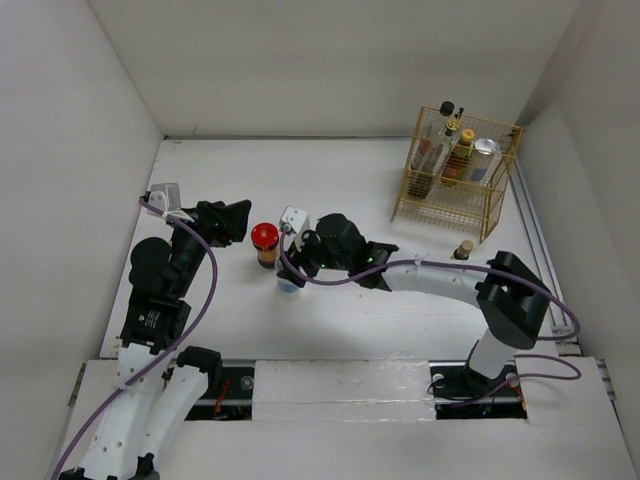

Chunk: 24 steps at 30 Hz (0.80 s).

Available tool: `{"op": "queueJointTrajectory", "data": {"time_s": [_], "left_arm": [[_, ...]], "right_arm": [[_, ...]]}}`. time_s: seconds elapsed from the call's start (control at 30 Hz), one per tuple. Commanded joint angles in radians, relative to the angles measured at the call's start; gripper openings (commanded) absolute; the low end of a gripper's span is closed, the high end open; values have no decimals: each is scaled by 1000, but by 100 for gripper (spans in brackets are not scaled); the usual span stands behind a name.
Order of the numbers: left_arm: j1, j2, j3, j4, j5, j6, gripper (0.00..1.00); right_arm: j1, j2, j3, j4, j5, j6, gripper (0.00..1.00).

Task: Organize the condiment bottles

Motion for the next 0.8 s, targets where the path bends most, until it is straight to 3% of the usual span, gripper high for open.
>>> {"op": "queueJointTrajectory", "data": {"time_s": [0.0,0.13,0.3,0.5,0.77], "left_arm": [[-6,-2,13,35,6,5,66],[-6,-2,13,35,15,5,66],[-6,-11,4,35,5,5,66],[-6,-11,4,35,5,5,66],[-6,7,4,35,17,5,66]], "right_arm": [[-34,-163,-1,121,49,33,32],[-164,-352,-44,130,175,54,32],[-449,-476,-78,130,287,131,30],[-702,-613,-102,66,298,168,30],[-917,-702,-93,-63,287,177,30]]}}
